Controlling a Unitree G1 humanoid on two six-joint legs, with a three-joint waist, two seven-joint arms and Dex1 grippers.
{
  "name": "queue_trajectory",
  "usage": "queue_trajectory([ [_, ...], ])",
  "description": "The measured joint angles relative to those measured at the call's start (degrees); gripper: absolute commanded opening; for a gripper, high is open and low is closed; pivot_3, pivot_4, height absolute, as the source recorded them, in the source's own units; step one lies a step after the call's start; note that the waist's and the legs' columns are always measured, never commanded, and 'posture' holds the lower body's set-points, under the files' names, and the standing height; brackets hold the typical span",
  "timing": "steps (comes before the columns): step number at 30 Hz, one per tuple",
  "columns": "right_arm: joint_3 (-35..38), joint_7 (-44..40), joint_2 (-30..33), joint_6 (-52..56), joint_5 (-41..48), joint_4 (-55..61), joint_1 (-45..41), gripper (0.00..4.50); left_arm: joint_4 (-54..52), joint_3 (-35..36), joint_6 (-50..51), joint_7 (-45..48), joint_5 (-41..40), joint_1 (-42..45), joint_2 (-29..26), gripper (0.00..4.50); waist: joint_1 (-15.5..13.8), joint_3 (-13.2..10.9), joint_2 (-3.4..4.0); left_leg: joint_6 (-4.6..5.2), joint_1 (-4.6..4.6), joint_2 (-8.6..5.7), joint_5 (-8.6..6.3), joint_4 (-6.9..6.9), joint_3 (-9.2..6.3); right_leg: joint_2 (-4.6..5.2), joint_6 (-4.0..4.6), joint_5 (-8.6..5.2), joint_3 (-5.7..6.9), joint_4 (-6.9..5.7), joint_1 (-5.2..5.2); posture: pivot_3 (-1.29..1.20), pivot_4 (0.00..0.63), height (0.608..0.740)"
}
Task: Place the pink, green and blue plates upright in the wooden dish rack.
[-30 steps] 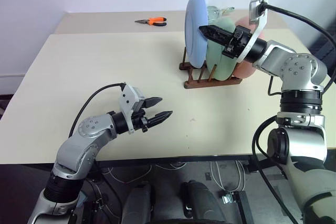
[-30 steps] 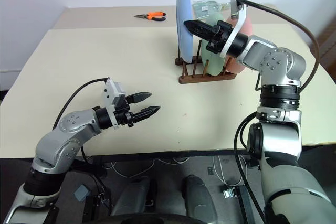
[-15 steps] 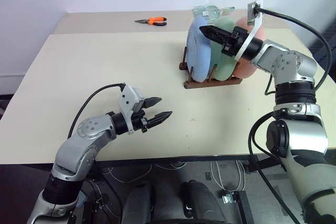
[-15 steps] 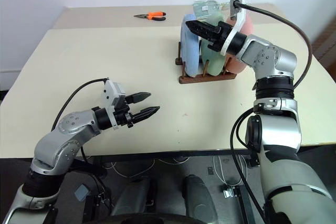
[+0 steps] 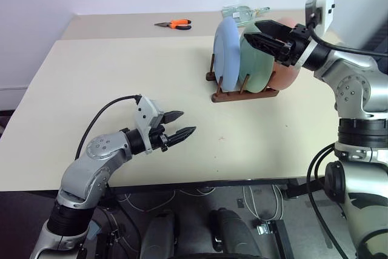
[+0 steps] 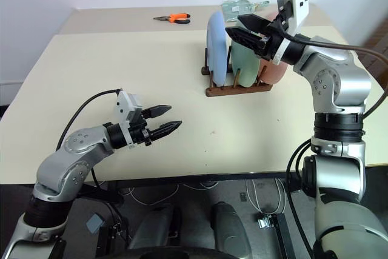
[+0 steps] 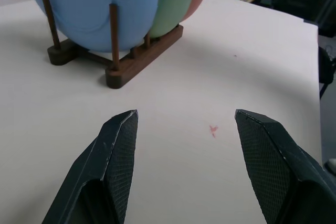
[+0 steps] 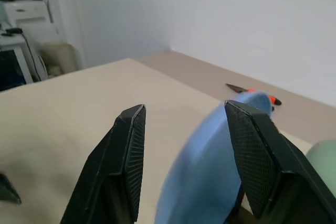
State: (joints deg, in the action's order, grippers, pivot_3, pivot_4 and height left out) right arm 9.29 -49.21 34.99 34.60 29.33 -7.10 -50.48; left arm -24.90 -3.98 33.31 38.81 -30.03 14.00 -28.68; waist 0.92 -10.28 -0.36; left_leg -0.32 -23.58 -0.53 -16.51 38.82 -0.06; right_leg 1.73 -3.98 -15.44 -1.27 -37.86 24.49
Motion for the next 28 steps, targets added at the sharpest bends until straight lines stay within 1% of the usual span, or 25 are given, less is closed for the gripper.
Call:
queue_trajectory([
  [3,0.23,-0.48,1.37,0.06,0.37,0.95,1.41,2.4,0.44,-1.31,-0.04,0.26,0.75,1.17,0.17,3.03,-0.34,0.0,0.0,0.0,-0.02,-0.01,0.0,0.01,0.0,0.02,0.0,0.0,0.01,0.01,0.0,0.0,0.15,0.74],
  [5,1.78,-2.16,3.97,1.18,2.53,4.46,4.32,2.4,1.2,-0.97,-0.17,-0.05,0.8,1.73,0.2,3.03,-0.82,0.0,0.0,0.03,-0.05,-0.01,-0.02,0.01,-0.01,0.02,0.0,0.0,0.03,0.08,0.0,0.0,0.15,0.74],
  [6,3.05,-3.66,6.39,1.46,3.67,7.8,7.21,2.4,1.7,-0.2,-0.33,-0.15,0.84,1.7,0.02,3.03,-1.06,0.0,0.0,0.07,-0.06,0.0,-0.04,0.0,-0.01,0.01,0.0,0.0,0.04,0.14,-0.01,0.0,0.15,0.74],
  [10,6.82,-5.67,11.22,1.34,4.71,14.23,15.89,2.4,3.36,1.97,-2.1,-0.4,2.47,0.93,-1.29,3.03,-1.21,0.0,0.0,0.09,-0.05,0.0,-0.05,0.0,-0.01,0.02,-0.01,0.01,0.03,0.22,-0.07,0.0,0.15,0.74],
  [13,8.75,-5.67,12.86,0.55,4.09,16.59,23.41,2.4,5.77,4.0,-4.61,-0.54,4.58,-0.39,-2.92,3.03,-1.2,0.03,0.03,0.09,0.0,0.01,-0.05,0.0,0.0,0.01,-0.01,0.0,0.03,0.2,-0.11,0.0,0.15,0.74],
  [16,8.79,-5.36,13.17,-2.06,1.14,17.66,31.65,2.4,9.57,7.72,-8.17,-0.46,6.65,-2.84,-5.36,3.03,-1.12,0.02,0.06,0.09,0.02,0.04,-0.05,0.0,0.01,-0.01,0.0,0.0,0.02,0.21,-0.12,0.0,0.15,0.74],
  [17,8.49,-4.95,13.14,-3.33,-0.1,17.35,33.02,2.4,10.79,8.48,-9.43,-0.25,7.42,-3.75,-6.19,3.03,-1.11,0.02,0.09,0.09,0.02,0.04,-0.05,0.01,0.02,-0.01,-0.01,0.0,0.01,0.21,-0.12,0.0,0.15,0.74],
  [20,8.33,-3.18,12.6,-7.23,-3.22,16.41,35.39,2.4,13.4,9.78,-12.84,1.18,9.15,-7.65,-7.76,3.03,-0.99,0.03,0.1,0.09,0.04,0.04,-0.05,0.01,0.03,0.0,0.0,0.0,0.01,0.21,-0.13,0.0,0.15,0.74],
  [24,8.15,-3.05,11.79,-8.8,-3.53,15.87,37.26,2.4,14.1,9.8,-13.83,1.7,9.58,-9.67,-7.25,3.03,-1.52,0.03,0.1,0.09,0.04,0.04,-0.05,0.03,0.03,0.03,0.0,0.0,0.02,0.21,-0.15,0.0,0.15,0.74],
  [28,7.77,-3.11,11.45,-9.26,-3.34,15.72,37.15,2.4,13.35,9.46,-14.07,1.59,10.06,-10.9,-6.67,3.03,-1.53,0.03,0.1,0.09,0.04,0.04,-0.05,0.03,0.03,0.03,0.0,0.0,0.02,0.21,-0.15,0.0,0.15,0.74],
])
